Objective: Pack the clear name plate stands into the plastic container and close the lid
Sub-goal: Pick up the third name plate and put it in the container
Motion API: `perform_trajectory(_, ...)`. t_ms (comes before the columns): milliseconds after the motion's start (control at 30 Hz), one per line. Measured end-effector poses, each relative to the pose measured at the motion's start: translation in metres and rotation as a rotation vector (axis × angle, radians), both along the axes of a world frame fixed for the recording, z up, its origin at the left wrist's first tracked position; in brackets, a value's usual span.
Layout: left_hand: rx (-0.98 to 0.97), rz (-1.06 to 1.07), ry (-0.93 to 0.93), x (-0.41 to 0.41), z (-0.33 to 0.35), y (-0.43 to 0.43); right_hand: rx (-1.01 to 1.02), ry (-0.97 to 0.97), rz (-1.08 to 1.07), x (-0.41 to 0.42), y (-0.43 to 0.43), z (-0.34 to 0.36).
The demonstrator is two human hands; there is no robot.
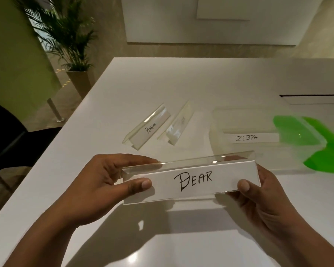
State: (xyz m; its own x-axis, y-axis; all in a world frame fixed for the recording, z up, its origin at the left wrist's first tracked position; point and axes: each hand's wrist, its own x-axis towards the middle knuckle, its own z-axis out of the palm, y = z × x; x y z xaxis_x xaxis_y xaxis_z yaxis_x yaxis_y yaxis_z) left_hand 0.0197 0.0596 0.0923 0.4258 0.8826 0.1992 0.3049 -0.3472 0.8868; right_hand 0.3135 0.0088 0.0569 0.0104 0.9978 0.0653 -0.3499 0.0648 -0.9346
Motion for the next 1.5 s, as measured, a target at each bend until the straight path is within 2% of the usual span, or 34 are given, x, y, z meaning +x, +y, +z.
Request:
perform_trajectory(133, 0.072, 0.140, -0.193, 0.020, -0.007, -0.005, 0.049, 0.103, -0.035, 0.004, -0.002, 0.006)
perform_trajectory(267, 0.048, 0.247, -0.496, 0.038, -0.017, -0.011, 0.071, 0.114, -0.065, 0.007, -0.003, 0.012)
perform_trajectory(400, -0.160, 0.298, -0.706, 0.050, -0.024, -0.014, 0.071, 0.163, -0.078, 0.007, -0.004, 0.014)
perform_trajectory(500, -0.321, 0.198, -0.826, 0.056, -0.028, -0.018, 0.055, 0.197, -0.070, 0.005, -0.002, 0.015)
perform_trajectory(600, -0.324, 0.103, -0.834, 0.062, -0.028, -0.022, 0.007, 0.198, -0.079, 0.004, 0.000, 0.015)
perform_trajectory(1233, -0.288, 0.148, -0.846, 0.062, -0.023, -0.023, -0.042, 0.167, -0.115, 0.004, 0.001, 0.019)
perform_trajectory(1500, -0.293, 0.154, -0.851, 0.059, -0.023, -0.023, -0.056, 0.186, -0.058, 0.002, -0.001, 0.019)
